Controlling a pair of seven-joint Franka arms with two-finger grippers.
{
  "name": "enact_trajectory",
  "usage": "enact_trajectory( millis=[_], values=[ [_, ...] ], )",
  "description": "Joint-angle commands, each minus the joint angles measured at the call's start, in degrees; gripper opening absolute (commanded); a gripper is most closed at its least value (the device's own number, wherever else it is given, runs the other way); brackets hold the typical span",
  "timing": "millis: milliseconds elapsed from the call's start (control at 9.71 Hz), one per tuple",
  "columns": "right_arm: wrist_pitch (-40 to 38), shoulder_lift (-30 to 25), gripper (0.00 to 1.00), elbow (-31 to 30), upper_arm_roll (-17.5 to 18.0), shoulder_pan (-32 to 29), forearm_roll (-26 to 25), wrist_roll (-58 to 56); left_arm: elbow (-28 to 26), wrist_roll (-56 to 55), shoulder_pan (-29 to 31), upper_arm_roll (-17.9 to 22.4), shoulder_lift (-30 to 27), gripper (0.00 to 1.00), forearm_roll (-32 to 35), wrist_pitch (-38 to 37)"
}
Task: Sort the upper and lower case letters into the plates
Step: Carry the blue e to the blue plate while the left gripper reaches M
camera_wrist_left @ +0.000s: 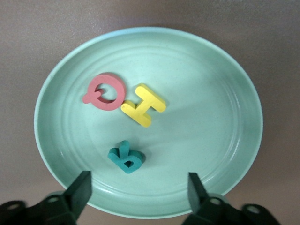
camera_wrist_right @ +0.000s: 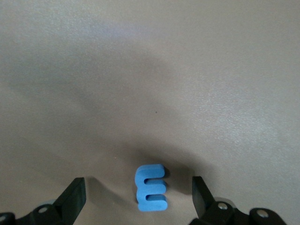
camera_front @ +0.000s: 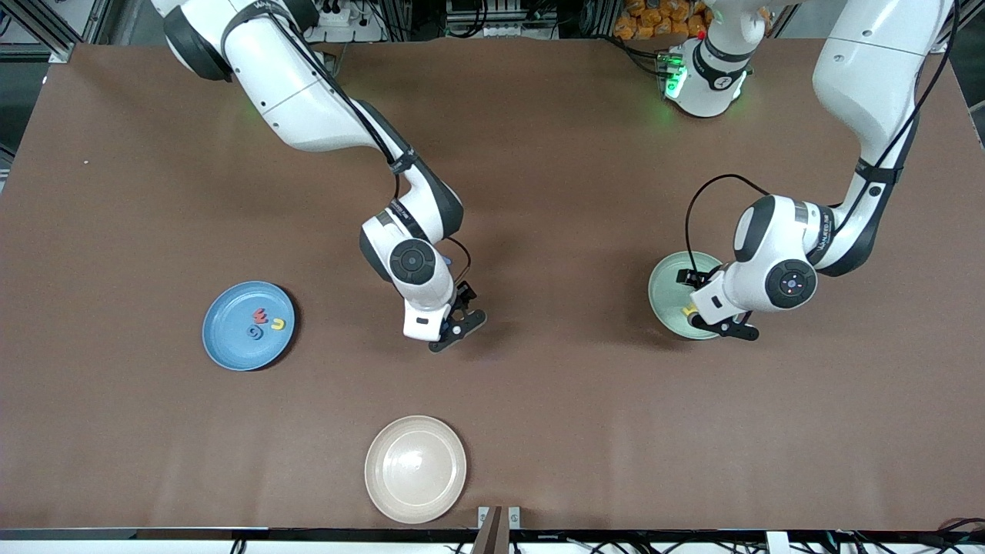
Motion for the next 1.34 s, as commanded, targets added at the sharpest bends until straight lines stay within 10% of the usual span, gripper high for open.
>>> enact_trajectory(
  millis=[0, 103, 206, 824, 1235],
  values=[
    [-0.34, 0.71, 1.0, 1.15, -0.75, 0.14, -1.85, 1.03, -1.04, -0.58, -0.25, -0.08, -1.59, 1.0, -1.63, 1.01],
    [-0.25, 0.71, 0.23, 1.14, -0.93, 0.14, -2.55, 1.12, -0.34, -1.28, -0.6, -0.17, -1.41, 1.0, -1.64, 1.18],
    [-0.25, 0.71, 0.0, 1.14, -0.93, 0.14, -2.73, 1.73, 1.15, -1.9, -2.08, -0.17, -1.24, 1.0, -1.64, 1.19],
    [-1.47, -1.64, 0.0, 0.88, -0.85, -0.99, -2.73, 1.91, 13.08, -24.83, -18.24, -0.17, 3.85, 1.0, -1.64, 1.19],
    [-11.39, -8.67, 0.0, -0.69, -0.84, -12.3, -2.65, 1.65, 16.98, -30.28, -27.4, -0.08, 6.58, 1.0, -4.01, 11.52]
  ],
)
